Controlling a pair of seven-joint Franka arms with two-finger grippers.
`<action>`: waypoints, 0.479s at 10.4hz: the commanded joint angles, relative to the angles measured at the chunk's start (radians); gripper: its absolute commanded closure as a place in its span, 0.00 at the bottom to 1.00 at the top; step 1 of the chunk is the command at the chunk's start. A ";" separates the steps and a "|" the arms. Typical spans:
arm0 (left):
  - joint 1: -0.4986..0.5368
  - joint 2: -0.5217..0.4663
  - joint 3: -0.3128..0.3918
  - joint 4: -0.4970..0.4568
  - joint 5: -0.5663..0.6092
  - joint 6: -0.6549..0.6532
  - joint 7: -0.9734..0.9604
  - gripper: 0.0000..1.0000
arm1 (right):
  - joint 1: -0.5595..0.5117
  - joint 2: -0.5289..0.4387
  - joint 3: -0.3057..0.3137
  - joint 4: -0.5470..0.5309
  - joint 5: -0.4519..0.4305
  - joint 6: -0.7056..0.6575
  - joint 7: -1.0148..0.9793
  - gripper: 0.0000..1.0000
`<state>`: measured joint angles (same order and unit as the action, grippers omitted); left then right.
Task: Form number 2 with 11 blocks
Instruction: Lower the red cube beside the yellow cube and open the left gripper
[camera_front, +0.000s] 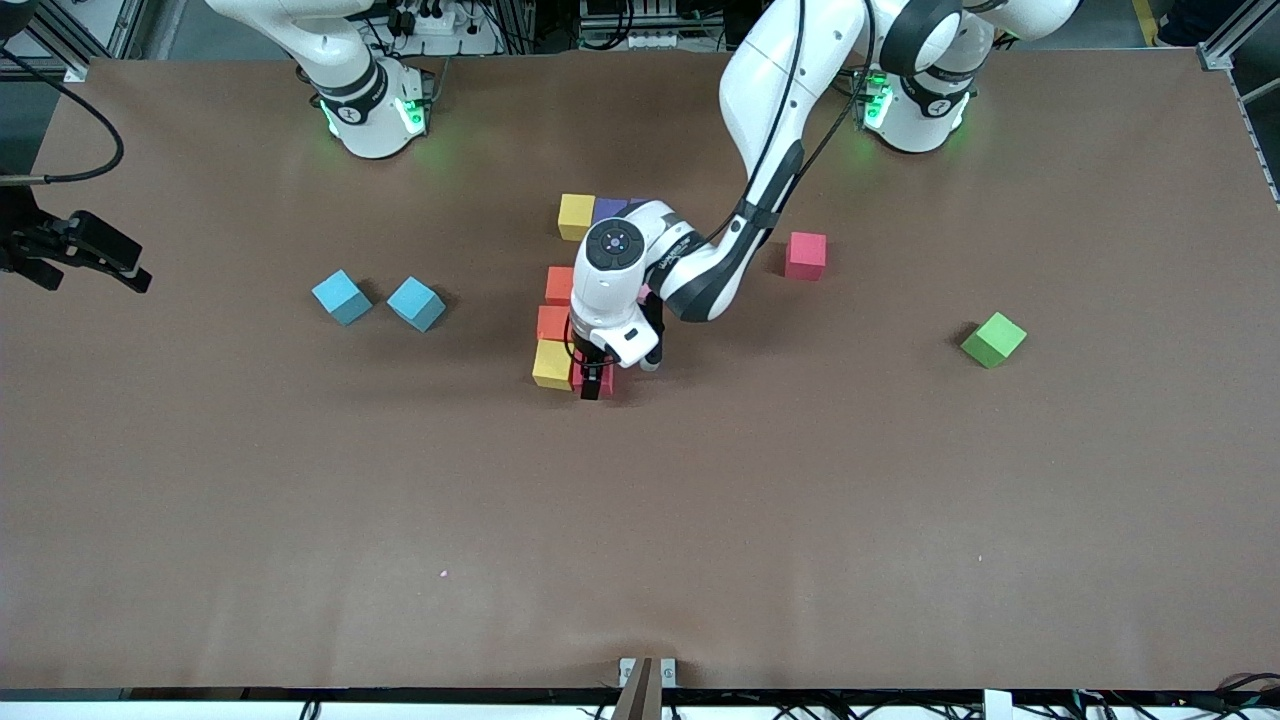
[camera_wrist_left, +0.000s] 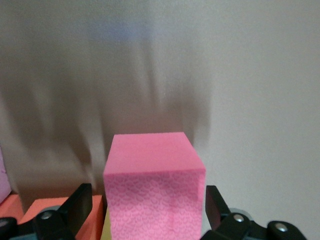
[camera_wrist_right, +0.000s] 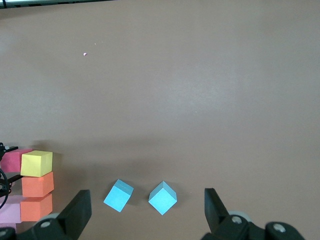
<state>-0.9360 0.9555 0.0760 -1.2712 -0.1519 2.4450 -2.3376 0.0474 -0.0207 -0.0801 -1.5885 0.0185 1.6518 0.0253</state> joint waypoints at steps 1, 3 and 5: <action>-0.009 -0.050 0.016 0.004 -0.015 -0.087 -0.002 0.00 | 0.005 0.013 -0.006 0.024 0.017 -0.010 -0.011 0.00; -0.001 -0.089 0.019 0.003 -0.014 -0.125 0.000 0.00 | 0.005 0.013 -0.004 0.022 0.017 -0.013 -0.011 0.00; 0.026 -0.139 0.019 -0.010 -0.014 -0.174 0.010 0.00 | 0.005 0.015 -0.006 0.022 0.026 -0.009 -0.013 0.00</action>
<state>-0.9256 0.8679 0.0894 -1.2562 -0.1519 2.3233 -2.3376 0.0476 -0.0178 -0.0794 -1.5885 0.0206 1.6518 0.0253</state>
